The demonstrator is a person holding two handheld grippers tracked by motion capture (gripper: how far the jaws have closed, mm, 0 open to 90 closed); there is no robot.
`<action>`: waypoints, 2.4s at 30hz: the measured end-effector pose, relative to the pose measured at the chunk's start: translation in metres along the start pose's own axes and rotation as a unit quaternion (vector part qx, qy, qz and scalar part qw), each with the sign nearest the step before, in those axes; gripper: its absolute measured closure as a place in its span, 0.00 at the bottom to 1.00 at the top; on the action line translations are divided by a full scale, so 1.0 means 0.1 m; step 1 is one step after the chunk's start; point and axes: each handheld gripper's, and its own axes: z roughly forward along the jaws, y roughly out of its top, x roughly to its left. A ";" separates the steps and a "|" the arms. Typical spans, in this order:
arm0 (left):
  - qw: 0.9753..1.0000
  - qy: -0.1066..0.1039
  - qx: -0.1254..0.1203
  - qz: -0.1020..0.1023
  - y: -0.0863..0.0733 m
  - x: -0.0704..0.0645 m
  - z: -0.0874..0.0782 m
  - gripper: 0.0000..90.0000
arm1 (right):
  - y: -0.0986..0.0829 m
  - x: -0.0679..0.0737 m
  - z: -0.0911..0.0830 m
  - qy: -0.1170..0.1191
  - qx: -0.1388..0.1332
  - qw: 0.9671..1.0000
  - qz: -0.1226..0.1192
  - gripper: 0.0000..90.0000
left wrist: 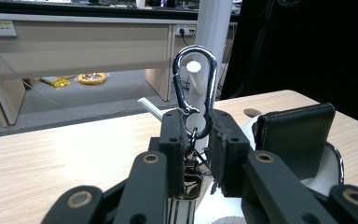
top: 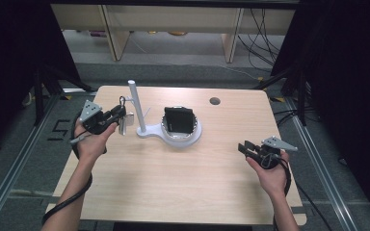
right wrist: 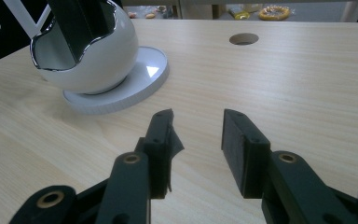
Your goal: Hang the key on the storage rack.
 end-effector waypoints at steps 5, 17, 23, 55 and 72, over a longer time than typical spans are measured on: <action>1.000 -0.004 0.005 -0.004 -0.03 0.01 0.03 0.84 | 0.00 0.00 -0.01 0.000 0.006 1.000 0.001 0.71; 1.000 -0.008 0.011 -0.002 -0.07 0.00 0.15 0.84 | -0.02 0.00 0.01 0.005 -0.001 1.000 0.002 0.70; 1.000 -0.009 0.011 -0.001 -0.09 -0.01 0.20 0.84 | -0.02 0.01 -0.01 -0.002 0.004 1.000 0.005 0.70; 0.999 0.042 0.002 0.024 -0.72 0.09 -0.46 0.39 | -0.05 -0.02 0.01 -0.005 0.013 1.000 -0.006 0.66; 0.998 0.065 -0.013 -0.004 -1.31 0.06 -0.78 0.39 | -0.14 0.02 0.07 0.022 0.014 1.000 0.001 0.62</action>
